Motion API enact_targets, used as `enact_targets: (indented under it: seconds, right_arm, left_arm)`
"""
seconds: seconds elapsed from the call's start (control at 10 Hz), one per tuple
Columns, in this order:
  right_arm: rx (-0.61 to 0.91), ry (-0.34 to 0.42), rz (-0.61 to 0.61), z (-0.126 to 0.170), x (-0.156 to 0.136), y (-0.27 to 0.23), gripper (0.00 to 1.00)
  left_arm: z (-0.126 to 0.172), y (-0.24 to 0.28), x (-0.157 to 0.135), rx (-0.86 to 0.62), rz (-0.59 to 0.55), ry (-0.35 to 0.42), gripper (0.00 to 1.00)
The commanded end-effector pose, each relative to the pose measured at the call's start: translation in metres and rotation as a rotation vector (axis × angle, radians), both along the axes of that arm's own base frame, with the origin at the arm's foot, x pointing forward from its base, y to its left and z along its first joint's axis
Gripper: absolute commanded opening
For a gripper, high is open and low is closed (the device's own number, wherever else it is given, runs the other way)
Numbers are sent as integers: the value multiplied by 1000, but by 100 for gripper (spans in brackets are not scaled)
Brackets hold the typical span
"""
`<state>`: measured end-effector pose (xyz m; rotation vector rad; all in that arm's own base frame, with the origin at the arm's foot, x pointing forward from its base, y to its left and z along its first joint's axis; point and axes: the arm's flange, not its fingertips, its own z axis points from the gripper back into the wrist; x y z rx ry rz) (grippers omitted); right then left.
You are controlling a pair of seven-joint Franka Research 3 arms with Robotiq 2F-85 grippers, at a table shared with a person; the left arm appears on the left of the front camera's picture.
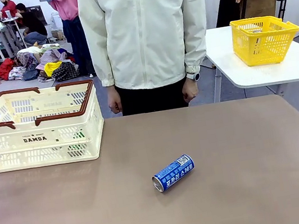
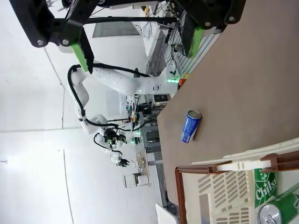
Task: Place the drinks into the Shopping basket.
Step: Pick up one drink and place it into the Shopping basket.
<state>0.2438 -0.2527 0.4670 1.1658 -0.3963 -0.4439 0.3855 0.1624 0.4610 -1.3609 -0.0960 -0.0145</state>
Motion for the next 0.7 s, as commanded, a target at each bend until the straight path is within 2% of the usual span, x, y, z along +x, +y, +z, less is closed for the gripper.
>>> enact_targets:
  seconds: [0.0, 0.6]
  right_arm:
    - [-3, -19, 5, 0, -1, -1, 100]
    - [-3, -19, 5, 0, -1, -1, 100]
  left_arm:
    - [1, 2, -2, 6, -9, 18, 100]
    - [1, 2, -2, 6, -9, 18, 100]
